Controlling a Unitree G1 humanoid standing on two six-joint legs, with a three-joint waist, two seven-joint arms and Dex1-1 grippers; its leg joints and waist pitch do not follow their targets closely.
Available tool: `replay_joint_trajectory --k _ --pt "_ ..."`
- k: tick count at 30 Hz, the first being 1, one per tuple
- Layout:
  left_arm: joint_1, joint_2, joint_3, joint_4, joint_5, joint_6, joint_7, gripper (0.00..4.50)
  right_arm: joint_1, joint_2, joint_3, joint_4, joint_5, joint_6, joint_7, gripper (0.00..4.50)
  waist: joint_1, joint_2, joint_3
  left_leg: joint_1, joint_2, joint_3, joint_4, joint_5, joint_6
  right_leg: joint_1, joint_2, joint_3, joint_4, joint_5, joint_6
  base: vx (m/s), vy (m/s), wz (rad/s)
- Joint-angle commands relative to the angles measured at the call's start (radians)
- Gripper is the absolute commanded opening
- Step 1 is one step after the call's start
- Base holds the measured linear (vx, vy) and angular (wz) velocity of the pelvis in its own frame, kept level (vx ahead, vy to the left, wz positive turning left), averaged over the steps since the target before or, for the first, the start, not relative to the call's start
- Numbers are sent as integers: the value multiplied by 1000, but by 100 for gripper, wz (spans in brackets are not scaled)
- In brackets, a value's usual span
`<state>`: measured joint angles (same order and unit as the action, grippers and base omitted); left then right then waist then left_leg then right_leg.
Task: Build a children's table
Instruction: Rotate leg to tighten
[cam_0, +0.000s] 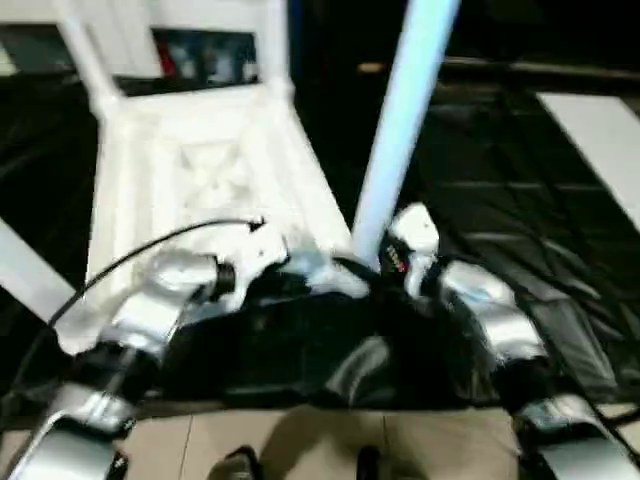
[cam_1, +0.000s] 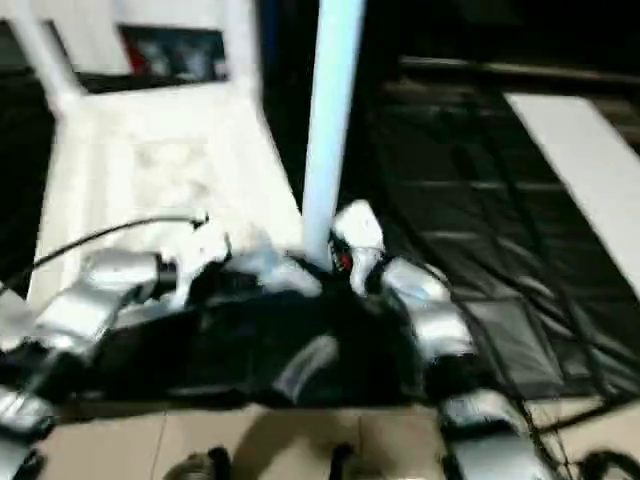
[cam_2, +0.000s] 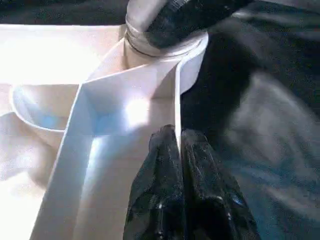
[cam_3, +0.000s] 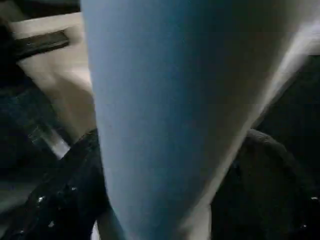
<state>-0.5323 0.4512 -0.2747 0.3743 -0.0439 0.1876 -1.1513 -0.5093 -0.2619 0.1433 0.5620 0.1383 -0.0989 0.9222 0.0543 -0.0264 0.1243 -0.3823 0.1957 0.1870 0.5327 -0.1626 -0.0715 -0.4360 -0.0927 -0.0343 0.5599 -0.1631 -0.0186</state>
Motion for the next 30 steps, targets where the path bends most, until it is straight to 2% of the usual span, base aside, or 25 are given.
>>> replay_joint_trajectory --k 1,2,3,5,6,7,9,11,14,16,19,20,22,24,25,30 --pt "34 4 -44 -7 -32 -3 -96 0 38 -54 39 -88 55 86 166 388 -1 -2 -53 31 33 7 -57 -288 77 36 -30 34 -63 -318 -166 59 -14 15" --pt "34 10 -43 -12 -38 -5 -114 0 52 -74 55 -112 64 98 210 388 3 -1 -54 32 35 9 -56 -277 81 36 -29 33 -62 -310 -168 67 -17 15" --pt "32 18 -43 -13 -41 -7 -131 0 61 -92 70 -126 66 105 247 388 8 1 -58 40 38 18 -51 -264 85 31 -27 34 -59 -285 -180 73 -20 15" --pt "30 28 -42 -13 -42 -14 -151 0 70 -112 86 -137 65 103 281 388 12 -2 -58 31 37 24 -47 -238 87 35 -26 34 -50 -257 -188 73 -19 14" --pt "29 30 -41 -11 -41 -17 -154 0 71 -114 87 -134 61 97 284 388 13 -3 -58 28 36 25 -43 -233 85 31 -26 37 -46 -249 -190 68 -15 9" --pt "23 35 -39 -3 -39 -23 -161 0 63 -111 81 -113 45 77 277 388 12 -2 -62 23 35 23 -41 -219 82 36 -28 36 -40 -232 -198 98 -19 8" --pt "20 39 -40 1 -39 -25 -165 0 54 -105 73 -96 34 61 258 388 12 -4 -66 19 32 22 -38 -181 82 41 -27 35 -31 -182 -206 57 -7 1" --pt "17 42 -40 1 -39 -25 -170 0 47 -100 66 -94 36 68 244 388 12 0 -65 18 31 21 -38 -176 81 43 -25 34 -27 -158 -216 0 0 0" --pt "16 45 -37 1 -39 -26 -178 0 44 -97 64 -106 52 93 237 388 10 -1 -63 15 31 18 -40 -199 73 46 -25 33 -28 -182 -211 0 0 0" --pt "16 45 -36 3 -38 -28 -179 0 42 -92 62 -101 54 102 235 362 7 -1 -61 16 32 16 -43 -247 58 44 -26 36 -33 -240 -196 0 0 0" --pt "19 45 -36 -1 -38 -26 -182 0 43 -91 65 -89 45 97 245 362 4 -2 -60 19 32 15 -46 -293 43 38 -27 41 -41 -307 -174 0 0 0" --pt "19 45 -36 -1 -38 -26 -182 0 43 -91 65 -89 45 97 245 340 4 -2 -60 20 32 15 -46 -295 42 38 -28 42 -41 -313 -171 0 0 0" --pt "21 46 -37 -2 -38 -27 -182 0 44 -91 66 -86 43 95 244 320 4 -3 -62 18 31 14 -45 -283 43 39 -28 43 -40 -306 -167 0 0 0" --pt "22 46 -37 -3 -38 -27 -181 0 45 -91 66 -86 44 95 245 323 4 -4 -64 17 31 15 -43 -264 50 40 -27 42 -38 -281 -169 0 0 0" --pt "23 46 -37 -3 -38 -27 -181 0 46 -92 66 -86 46 95 244 304 4 -3 -65 17 30 16 -42 -255 53 41 -26 42 -37 -269 -173 0 0 0" --pt "27 50 -38 -6 -37 -26 -183 0 52 -90 66 -90 46 94 241 272 4 -3 -64 16 30 16 -41 -254 54 42 -27 42 -36 -268 -178 0 0 0"
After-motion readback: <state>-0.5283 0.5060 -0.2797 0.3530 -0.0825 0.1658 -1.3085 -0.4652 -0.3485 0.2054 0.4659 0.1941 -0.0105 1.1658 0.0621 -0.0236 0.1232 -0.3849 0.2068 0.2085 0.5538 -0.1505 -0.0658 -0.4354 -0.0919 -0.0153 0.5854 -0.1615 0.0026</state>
